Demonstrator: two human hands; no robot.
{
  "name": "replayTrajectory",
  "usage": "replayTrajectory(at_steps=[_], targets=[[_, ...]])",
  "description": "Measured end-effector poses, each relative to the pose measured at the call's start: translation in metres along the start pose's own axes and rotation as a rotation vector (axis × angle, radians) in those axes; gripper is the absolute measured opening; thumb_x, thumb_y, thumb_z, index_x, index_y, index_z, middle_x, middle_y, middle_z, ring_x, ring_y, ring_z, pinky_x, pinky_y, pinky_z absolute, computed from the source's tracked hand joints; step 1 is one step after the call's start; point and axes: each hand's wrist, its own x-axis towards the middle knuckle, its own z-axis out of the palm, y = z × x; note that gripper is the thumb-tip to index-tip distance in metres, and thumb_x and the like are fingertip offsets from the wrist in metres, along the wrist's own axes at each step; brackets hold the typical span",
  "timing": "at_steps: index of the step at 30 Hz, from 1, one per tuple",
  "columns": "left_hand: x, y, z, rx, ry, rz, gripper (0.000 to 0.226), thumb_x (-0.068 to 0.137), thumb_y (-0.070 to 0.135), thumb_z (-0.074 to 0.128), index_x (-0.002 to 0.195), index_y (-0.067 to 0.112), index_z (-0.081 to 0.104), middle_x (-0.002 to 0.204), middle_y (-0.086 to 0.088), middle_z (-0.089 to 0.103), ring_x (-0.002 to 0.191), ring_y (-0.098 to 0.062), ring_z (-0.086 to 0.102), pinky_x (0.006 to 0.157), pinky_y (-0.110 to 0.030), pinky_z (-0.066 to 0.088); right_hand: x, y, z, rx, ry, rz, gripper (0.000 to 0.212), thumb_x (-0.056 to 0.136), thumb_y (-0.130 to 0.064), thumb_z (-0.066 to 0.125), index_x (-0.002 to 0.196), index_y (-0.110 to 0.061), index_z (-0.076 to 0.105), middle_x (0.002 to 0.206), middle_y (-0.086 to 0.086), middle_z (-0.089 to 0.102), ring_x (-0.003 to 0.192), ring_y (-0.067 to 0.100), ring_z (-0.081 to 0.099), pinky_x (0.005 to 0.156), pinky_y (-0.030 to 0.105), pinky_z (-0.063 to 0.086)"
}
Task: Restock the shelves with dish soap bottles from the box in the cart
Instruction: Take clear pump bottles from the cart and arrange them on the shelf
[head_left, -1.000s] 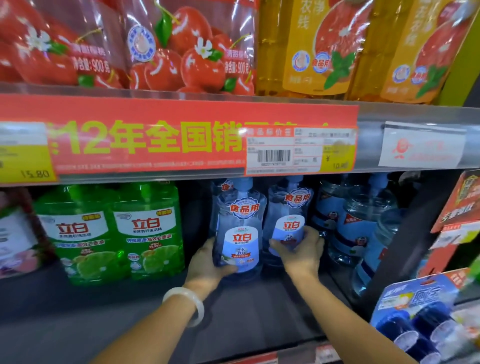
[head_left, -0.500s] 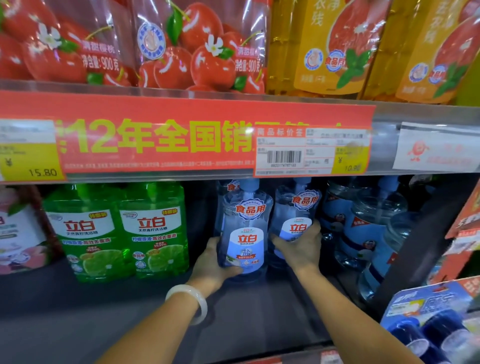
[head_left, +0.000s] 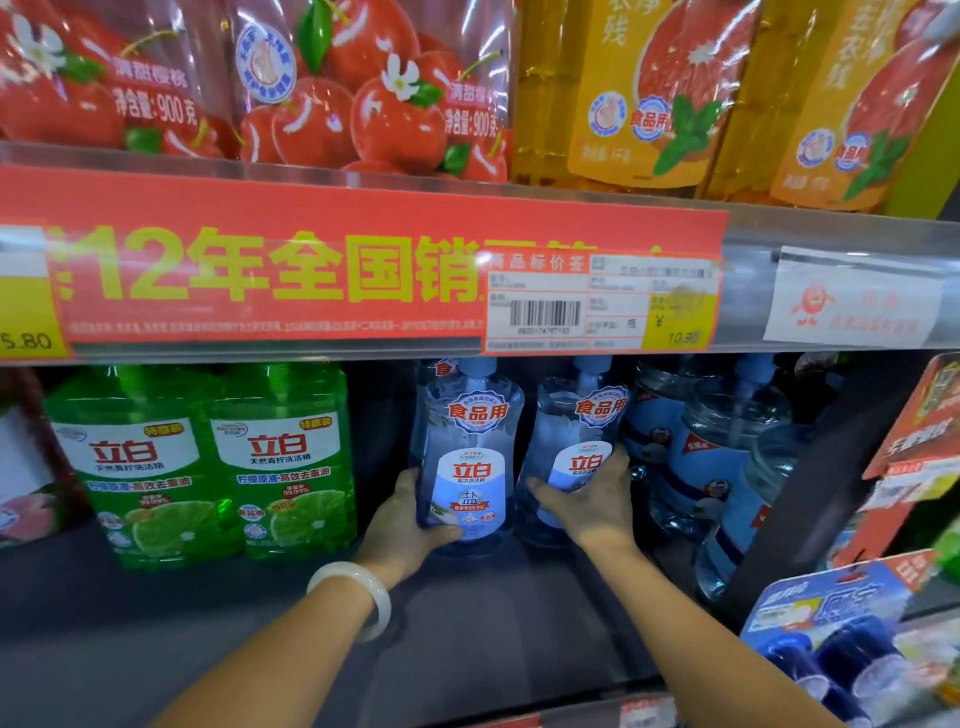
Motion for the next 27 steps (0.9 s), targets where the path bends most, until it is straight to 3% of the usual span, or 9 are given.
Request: replayTrajectory(at_steps=[9, 14, 21, 23, 25, 27], targets=[[0.005, -0.007, -0.001, -0.005, -0.018, -0.018, 0.085, 0.07, 0.012, 0.081, 0.138, 0.013, 0.029, 0.123, -0.005, 0.062, 0.112, -0.021, 0.06, 0.102, -0.042, 0.045, 0.001, 0.002, -0.001, 0.0, -0.02, -0.031, 0.106, 0.052, -0.033, 0.089, 0.134, -0.005, 0.028, 0.125, 0.013, 0.047, 0.117, 0.028, 0.048, 0.099, 0.042, 0.046], [0.007, -0.01, -0.002, -0.012, -0.032, -0.037, 0.088, 0.07, 0.014, 0.081, 0.139, 0.015, 0.027, 0.126, -0.003, 0.06, 0.114, -0.02, 0.059, 0.104, -0.045, 0.044, -0.003, 0.0, -0.003, 0.022, -0.023, -0.025, 0.103, 0.055, -0.027, 0.089, 0.136, -0.005, 0.029, 0.127, 0.013, 0.046, 0.117, 0.027, 0.048, 0.098, 0.035, 0.045], [0.0, -0.002, 0.005, 0.061, 0.003, -0.07, 0.085, 0.076, 0.015, 0.076, 0.145, 0.021, 0.026, 0.129, -0.001, 0.059, 0.118, -0.021, 0.056, 0.103, -0.034, 0.043, -0.006, -0.006, -0.011, 0.031, -0.104, 0.047, 0.113, 0.056, -0.029, 0.09, 0.142, -0.006, 0.021, 0.136, 0.015, 0.039, 0.128, 0.03, 0.04, 0.106, 0.041, 0.04], [-0.005, -0.002, 0.007, 0.124, 0.008, -0.074, 0.089, 0.074, 0.02, 0.077, 0.146, 0.023, 0.024, 0.134, 0.001, 0.054, 0.122, -0.021, 0.053, 0.102, -0.032, 0.043, -0.015, -0.011, -0.014, 0.022, -0.106, 0.15, 0.116, 0.059, -0.029, 0.088, 0.146, -0.004, 0.015, 0.141, 0.018, 0.033, 0.133, 0.034, 0.034, 0.109, 0.044, 0.037], [-0.013, -0.005, 0.011, 0.217, 0.008, -0.079, 0.093, 0.07, 0.026, 0.079, 0.145, 0.021, 0.024, 0.141, -0.002, 0.046, 0.127, -0.021, 0.047, 0.105, -0.035, 0.041, -0.033, -0.017, -0.016, 0.05, -0.063, 0.251, 0.101, 0.061, -0.028, 0.085, 0.139, -0.001, 0.028, 0.133, 0.022, 0.041, 0.126, 0.037, 0.042, 0.102, 0.043, 0.043], [-0.026, -0.007, 0.013, 0.354, 0.047, -0.049, 0.086, 0.072, 0.028, 0.077, 0.144, 0.015, 0.03, 0.143, -0.006, 0.042, 0.131, -0.024, 0.041, 0.107, -0.034, 0.037, -0.059, -0.021, -0.015, 0.044, -0.08, 0.176, 0.077, 0.06, -0.03, 0.081, 0.123, -0.001, 0.046, 0.12, 0.021, 0.051, 0.119, 0.035, 0.049, 0.096, 0.042, 0.047]])
